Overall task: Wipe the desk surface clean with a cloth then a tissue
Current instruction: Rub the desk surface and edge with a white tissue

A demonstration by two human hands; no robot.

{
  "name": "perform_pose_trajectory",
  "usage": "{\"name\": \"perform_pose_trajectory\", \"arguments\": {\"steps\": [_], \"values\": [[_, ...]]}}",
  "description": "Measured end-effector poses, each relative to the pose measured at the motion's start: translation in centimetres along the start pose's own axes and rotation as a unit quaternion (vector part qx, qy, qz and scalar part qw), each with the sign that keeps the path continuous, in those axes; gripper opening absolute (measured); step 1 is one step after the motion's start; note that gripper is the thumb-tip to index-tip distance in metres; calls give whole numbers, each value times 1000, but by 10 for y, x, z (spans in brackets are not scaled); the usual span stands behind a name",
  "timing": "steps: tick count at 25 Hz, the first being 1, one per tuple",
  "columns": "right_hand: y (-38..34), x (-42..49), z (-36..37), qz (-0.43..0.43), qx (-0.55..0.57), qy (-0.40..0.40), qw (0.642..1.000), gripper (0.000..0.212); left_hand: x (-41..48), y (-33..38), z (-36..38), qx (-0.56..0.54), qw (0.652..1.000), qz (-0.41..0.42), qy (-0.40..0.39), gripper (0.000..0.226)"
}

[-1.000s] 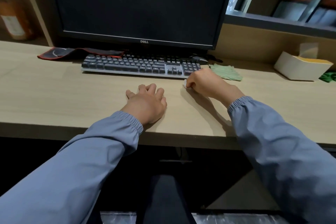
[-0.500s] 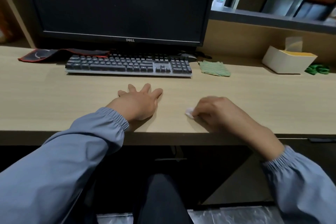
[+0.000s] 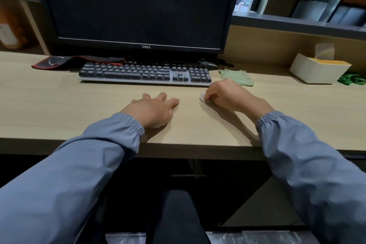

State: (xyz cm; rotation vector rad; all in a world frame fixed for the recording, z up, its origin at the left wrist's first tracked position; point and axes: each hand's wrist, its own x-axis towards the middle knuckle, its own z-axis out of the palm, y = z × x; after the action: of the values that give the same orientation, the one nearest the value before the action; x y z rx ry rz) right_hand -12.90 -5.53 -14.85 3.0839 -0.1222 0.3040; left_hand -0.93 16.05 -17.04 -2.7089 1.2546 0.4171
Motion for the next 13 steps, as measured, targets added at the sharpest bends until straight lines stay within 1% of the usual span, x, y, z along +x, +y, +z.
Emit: {"name": "perform_pose_trajectory", "arguments": {"steps": [3, 5, 7, 8, 10, 13], "values": [[-18, -72, -12, -34, 36, -4, 999, 15, 3, 1, -4, 34, 999, 18, 14, 46], [-30, -118, -18, -63, 59, -1, 996, 12, 3, 10, -10, 63, 996, 36, 55, 44], [-34, -142, -21, -69, 77, -8, 995, 15, 6, 25, -16, 45, 992, 71, 94, 42], [-33, -146, -21, -67, 83, -8, 994, 16, 7, 33, -18, 16, 992, 93, 87, 44], [-28, -138, -21, -60, 93, -8, 994, 14, 13, 47, -18, -11, 992, 119, 44, 51], [-15, -99, -16, -1, 58, -14, 998, 15, 22, 55, -23, -7, 993, 113, 19, 58]]}}
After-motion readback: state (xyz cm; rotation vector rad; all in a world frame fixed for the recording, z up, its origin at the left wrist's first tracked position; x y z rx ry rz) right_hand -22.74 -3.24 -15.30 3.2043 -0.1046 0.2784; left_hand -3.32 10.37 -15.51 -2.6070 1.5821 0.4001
